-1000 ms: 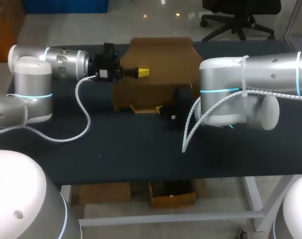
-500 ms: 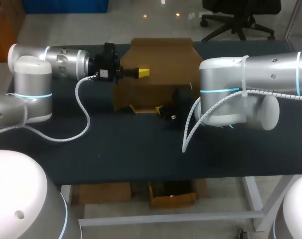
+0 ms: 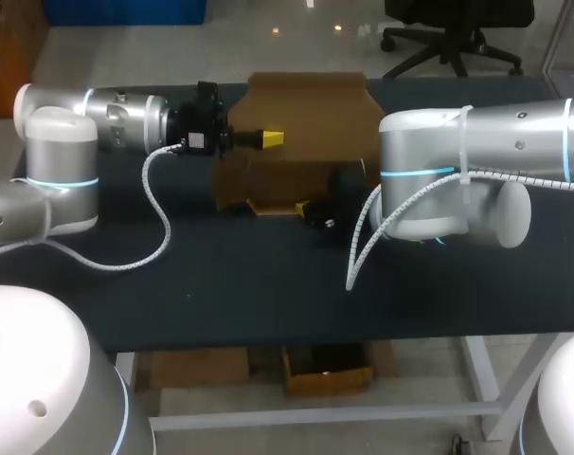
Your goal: Assemble the packaging by folding the flat box into shape, placing the metal phone stand inside, and closing the box properly
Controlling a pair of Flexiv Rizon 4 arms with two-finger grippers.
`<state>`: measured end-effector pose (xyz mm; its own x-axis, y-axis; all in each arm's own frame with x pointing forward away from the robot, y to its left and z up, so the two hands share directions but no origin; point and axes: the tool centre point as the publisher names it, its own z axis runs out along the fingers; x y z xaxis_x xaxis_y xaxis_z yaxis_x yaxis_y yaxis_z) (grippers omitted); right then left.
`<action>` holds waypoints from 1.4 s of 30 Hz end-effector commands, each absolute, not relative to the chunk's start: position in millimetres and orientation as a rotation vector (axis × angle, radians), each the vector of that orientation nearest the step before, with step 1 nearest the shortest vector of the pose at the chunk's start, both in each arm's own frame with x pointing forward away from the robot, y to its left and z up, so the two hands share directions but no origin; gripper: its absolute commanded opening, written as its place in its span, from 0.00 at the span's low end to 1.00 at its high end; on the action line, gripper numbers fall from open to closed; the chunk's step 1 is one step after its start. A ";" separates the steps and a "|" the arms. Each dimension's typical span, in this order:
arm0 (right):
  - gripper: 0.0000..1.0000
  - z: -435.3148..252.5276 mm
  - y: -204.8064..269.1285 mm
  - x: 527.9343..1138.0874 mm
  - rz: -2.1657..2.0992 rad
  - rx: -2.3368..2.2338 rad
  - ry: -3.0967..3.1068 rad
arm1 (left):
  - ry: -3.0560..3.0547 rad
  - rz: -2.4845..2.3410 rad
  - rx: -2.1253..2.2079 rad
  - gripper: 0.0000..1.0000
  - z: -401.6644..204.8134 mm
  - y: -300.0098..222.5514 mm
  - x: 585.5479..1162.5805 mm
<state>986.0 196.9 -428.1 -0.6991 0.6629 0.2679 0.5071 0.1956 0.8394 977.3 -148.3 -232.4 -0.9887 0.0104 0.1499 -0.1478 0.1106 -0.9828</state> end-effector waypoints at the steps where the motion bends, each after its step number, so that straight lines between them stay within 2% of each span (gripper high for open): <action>1: 0.00 -436.2 199.0 984.9 1.525 1.139 2.292 | -2.251 2.015 0.141 0.00 -235.1 -148.0 976.5; 10: 0.00 -430.1 199.1 978.7 1.531 1.110 2.293 | -2.251 2.015 0.141 0.00 -235.1 -148.0 976.5; 20: 0.00 -402.4 182.5 940.9 1.534 1.026 2.238 | -2.251 2.015 0.141 0.00 -235.1 -148.0 976.5; 42: 0.00 -349.2 89.4 864.3 1.596 0.903 2.174 | -2.251 2.015 0.141 0.00 -235.1 -148.0 976.5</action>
<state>885.4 121.5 -362.9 -0.7492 0.6514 0.1201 0.3577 0.2453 0.9010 977.0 -148.2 -232.4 -0.9887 0.0092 0.1496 -0.1477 0.1109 -0.9828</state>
